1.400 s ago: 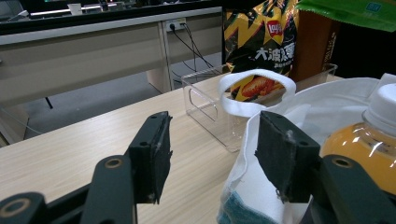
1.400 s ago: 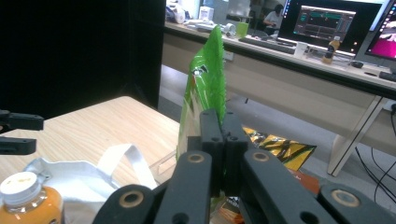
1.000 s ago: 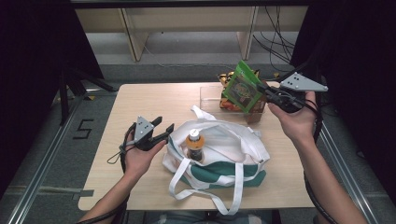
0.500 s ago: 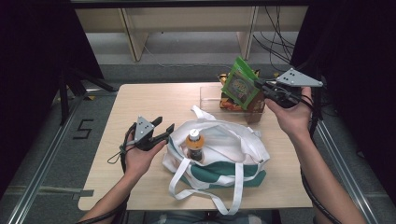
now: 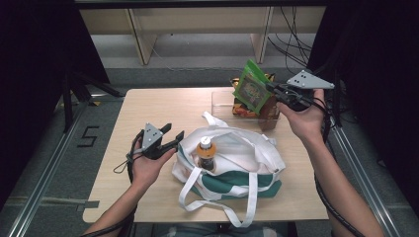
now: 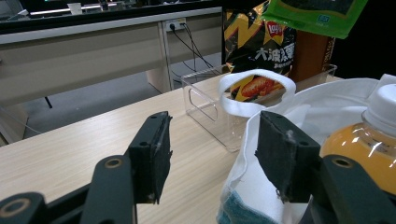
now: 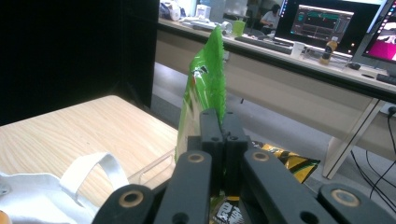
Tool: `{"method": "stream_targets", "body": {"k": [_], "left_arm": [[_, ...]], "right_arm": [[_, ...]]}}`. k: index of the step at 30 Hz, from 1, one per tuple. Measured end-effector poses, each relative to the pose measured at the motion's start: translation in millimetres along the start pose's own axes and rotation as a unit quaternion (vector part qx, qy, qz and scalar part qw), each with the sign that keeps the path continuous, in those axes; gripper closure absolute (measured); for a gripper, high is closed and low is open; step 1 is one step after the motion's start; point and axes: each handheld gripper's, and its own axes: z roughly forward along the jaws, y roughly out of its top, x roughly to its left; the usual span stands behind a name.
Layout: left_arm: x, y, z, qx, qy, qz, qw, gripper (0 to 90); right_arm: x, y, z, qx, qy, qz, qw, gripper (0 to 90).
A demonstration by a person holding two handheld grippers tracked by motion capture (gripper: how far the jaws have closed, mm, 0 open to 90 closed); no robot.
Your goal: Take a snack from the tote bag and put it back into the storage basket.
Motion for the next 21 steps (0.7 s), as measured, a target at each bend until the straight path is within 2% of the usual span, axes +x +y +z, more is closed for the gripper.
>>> {"method": "stream_targets", "body": {"k": [21], "left_arm": [[0.6, -0.3, 0.1, 0.001, 0.000, 0.000, 1.0000, 44.0]], "right_arm": [[-3.9, -6.9, 17.8, 0.012, -0.008, -0.011, 0.9998, 90.0]]}}
